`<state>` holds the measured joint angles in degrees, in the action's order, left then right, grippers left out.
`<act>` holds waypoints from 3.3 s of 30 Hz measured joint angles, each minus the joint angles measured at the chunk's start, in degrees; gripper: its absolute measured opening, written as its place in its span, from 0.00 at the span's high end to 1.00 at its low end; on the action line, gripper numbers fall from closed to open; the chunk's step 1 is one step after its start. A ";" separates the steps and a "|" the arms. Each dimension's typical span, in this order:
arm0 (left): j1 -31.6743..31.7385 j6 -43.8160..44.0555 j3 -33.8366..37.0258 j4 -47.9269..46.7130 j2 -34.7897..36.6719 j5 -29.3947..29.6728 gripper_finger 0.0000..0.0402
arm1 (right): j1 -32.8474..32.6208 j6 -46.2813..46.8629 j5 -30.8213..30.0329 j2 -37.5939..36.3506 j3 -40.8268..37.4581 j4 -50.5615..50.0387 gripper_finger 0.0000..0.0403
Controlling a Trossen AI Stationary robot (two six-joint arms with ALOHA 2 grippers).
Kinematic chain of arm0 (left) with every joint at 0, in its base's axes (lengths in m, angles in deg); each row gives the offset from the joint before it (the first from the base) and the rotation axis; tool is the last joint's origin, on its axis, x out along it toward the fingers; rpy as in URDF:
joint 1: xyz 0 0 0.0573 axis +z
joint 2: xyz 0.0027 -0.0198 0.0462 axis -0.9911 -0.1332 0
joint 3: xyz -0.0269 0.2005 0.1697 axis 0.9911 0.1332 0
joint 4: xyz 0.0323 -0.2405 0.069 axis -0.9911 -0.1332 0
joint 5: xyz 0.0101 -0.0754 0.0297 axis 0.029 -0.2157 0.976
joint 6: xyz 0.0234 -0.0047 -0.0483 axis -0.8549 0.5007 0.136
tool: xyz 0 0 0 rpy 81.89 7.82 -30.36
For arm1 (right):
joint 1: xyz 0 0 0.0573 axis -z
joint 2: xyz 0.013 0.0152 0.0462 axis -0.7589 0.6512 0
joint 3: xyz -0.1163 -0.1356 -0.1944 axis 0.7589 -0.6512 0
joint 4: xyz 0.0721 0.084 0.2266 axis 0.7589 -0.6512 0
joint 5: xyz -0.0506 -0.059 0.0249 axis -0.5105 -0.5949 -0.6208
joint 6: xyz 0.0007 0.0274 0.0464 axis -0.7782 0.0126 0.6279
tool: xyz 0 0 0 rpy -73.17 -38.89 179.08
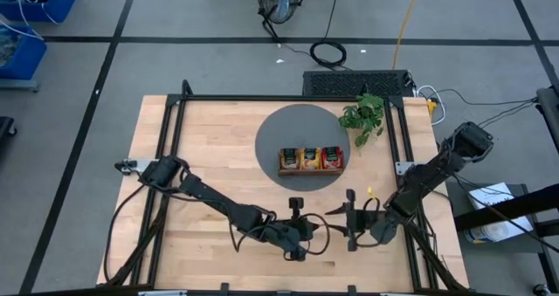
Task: Pick & Place Tea
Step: Put the red tea bag into the right section of the wooden organiser
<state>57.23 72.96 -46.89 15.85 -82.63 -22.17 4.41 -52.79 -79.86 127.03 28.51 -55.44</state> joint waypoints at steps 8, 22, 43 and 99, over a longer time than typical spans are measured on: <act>1.59 1.15 0.00 1.04 -1.98 -1.18 0.97 | 2.55 -1.25 7.71 -0.04 -3.75 9.69 0.73; 2.29 2.87 0.00 1.20 -2.00 -3.87 0.99 | 2.78 -2.25 8.71 -0.02 -4.73 10.03 0.99; -1.49 8.07 2.65 -26.58 10.66 5.38 0.73 | 2.48 -0.04 8.52 -0.11 -4.73 4.50 1.00; 7.81 6.28 81.94 56.38 54.85 -9.13 0.95 | 0.36 -6.38 7.23 -11.23 -14.06 8.92 1.00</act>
<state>65.05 79.24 35.05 72.23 -27.77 -31.30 4.77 -59.17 -72.63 115.80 14.45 -46.53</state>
